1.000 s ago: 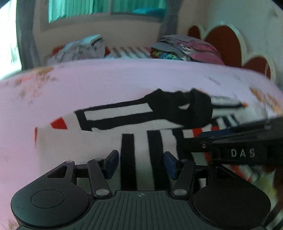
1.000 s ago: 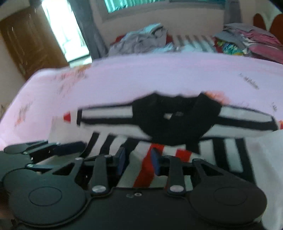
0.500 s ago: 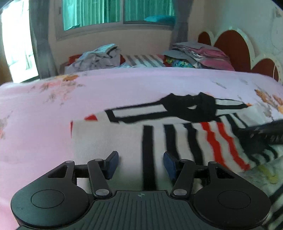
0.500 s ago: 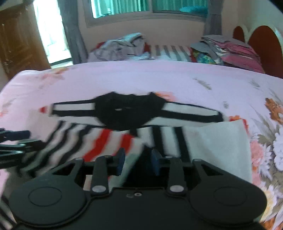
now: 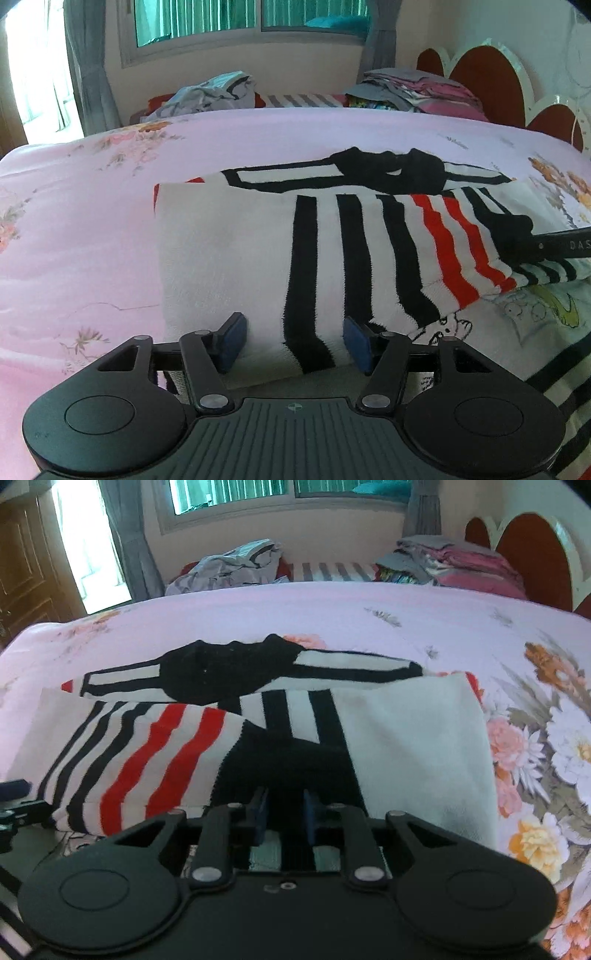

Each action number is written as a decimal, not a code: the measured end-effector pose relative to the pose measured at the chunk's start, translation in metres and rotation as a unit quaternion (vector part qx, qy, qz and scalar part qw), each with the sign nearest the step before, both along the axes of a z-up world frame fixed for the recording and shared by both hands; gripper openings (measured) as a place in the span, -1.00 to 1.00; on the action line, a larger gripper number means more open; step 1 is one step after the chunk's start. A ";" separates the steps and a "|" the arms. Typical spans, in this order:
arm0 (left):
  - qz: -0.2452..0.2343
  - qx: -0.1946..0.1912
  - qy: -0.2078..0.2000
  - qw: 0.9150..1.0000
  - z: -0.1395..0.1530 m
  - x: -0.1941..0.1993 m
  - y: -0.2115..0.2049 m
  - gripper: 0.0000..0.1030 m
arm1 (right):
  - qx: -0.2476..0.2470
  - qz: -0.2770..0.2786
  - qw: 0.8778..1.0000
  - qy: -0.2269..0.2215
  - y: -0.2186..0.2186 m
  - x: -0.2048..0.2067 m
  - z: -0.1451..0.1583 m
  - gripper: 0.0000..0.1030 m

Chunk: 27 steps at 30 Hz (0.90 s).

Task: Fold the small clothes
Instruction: 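Press the folded sweater side flat with the left tool while the right tool grasps the hem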

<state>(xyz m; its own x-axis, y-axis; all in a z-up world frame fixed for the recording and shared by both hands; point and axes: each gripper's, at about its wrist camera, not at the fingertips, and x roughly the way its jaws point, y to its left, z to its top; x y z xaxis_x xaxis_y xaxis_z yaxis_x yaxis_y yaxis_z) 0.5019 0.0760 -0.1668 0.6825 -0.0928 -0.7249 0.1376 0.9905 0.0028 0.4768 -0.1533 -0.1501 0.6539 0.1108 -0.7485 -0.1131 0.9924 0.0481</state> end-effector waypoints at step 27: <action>-0.020 0.000 -0.011 1.000 -0.003 -0.003 0.002 0.18 | 0.027 -0.038 0.999 0.007 -0.008 -0.007 -0.004 -0.21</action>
<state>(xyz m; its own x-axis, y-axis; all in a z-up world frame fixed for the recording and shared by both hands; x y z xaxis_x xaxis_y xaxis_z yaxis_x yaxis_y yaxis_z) 0.4988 0.0781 -0.1702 0.6934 -0.1202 -0.7105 0.1777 0.9841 0.0069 0.4697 -0.1612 -0.1543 0.6509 0.1025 -0.7522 -0.0370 0.9939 0.1034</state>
